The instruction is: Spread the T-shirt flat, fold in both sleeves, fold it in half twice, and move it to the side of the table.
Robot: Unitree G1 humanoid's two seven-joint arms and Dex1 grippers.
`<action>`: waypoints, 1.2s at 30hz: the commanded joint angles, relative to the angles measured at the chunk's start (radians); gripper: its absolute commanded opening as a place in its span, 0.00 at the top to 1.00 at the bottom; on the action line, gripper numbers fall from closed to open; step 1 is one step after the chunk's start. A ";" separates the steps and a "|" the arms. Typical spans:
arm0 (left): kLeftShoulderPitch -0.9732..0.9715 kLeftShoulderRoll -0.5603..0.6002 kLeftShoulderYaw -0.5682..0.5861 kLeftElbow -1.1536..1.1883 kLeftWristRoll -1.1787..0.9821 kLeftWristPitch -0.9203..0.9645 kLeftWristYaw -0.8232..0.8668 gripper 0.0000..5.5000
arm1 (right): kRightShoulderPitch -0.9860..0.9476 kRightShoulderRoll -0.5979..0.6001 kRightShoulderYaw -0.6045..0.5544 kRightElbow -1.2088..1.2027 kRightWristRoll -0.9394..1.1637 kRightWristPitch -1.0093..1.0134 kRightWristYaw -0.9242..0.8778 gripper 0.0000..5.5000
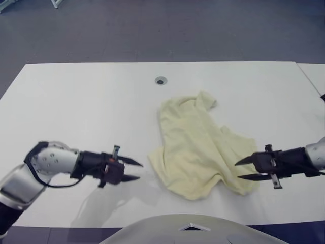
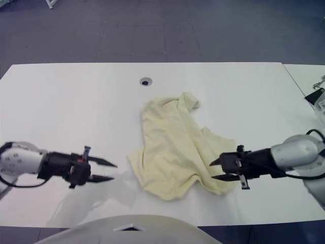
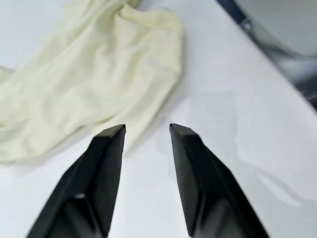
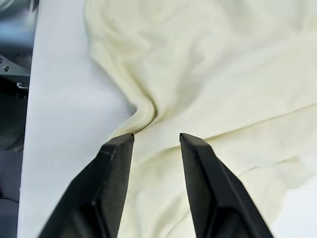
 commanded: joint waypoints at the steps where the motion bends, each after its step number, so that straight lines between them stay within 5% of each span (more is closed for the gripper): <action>1: -0.100 -0.131 -0.071 0.044 0.131 0.022 0.068 0.56 | -0.025 -0.025 -0.050 0.002 0.030 0.031 0.049 0.56; 14: -0.063 -0.353 -0.225 0.241 0.485 -0.075 0.249 0.19 | -0.204 0.204 0.233 0.342 -0.437 -0.114 -0.326 0.20; 20: -0.063 -0.384 -0.216 0.241 0.483 -0.070 0.238 0.02 | -0.206 0.268 0.201 0.441 -0.469 -0.151 -0.412 0.02; 30: -0.129 -0.429 -0.241 0.352 0.611 -0.106 0.296 0.02 | -0.241 0.291 0.162 0.485 -0.460 -0.152 -0.431 0.02; 36: -0.068 -0.361 -0.265 0.401 0.710 -0.149 0.309 0.02 | -0.223 0.323 0.248 0.592 -0.615 -0.211 -0.528 0.02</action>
